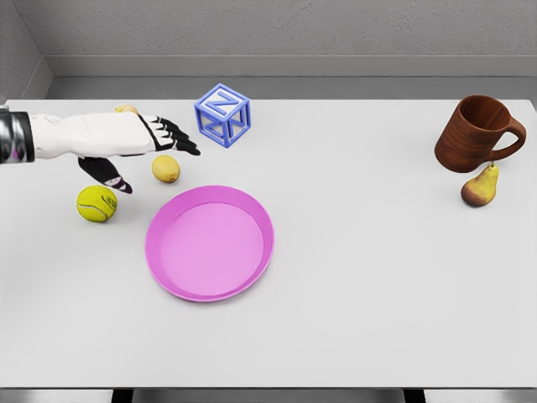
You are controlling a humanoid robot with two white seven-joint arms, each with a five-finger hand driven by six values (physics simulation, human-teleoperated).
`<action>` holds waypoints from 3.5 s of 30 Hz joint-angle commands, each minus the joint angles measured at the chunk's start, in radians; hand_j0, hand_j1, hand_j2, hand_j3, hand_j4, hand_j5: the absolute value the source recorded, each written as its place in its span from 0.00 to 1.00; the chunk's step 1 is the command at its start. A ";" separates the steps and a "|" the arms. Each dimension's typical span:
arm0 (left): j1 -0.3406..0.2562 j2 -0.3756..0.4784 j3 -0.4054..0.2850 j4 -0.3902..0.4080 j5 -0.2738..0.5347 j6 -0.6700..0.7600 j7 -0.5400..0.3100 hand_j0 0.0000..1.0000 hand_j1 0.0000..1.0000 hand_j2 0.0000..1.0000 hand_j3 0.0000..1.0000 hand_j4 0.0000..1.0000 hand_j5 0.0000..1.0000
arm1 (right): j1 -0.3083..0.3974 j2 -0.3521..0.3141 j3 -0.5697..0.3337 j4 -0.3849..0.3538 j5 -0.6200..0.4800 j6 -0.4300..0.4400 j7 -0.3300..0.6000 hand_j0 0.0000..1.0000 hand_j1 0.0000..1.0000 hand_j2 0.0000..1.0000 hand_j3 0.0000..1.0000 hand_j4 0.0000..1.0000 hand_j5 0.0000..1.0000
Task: Put the lemon on the plate with left arm
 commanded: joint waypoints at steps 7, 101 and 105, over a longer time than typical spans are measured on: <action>-0.006 -0.008 -0.002 0.006 -0.005 0.003 0.000 1.00 1.00 1.00 1.00 1.00 1.00 | 0.037 0.000 0.000 0.000 0.000 0.002 0.001 1.00 1.00 1.00 1.00 1.00 1.00; -0.084 -0.396 0.030 0.627 -0.416 0.003 0.000 1.00 1.00 1.00 1.00 1.00 1.00 | 0.037 0.000 -0.002 0.000 0.000 0.002 0.001 1.00 1.00 1.00 1.00 1.00 1.00; -0.084 -0.396 0.029 0.627 -0.416 0.003 0.000 0.99 0.99 0.99 0.99 0.99 0.99 | 0.037 0.000 -0.002 0.000 0.000 0.002 0.000 1.00 1.00 1.00 1.00 1.00 1.00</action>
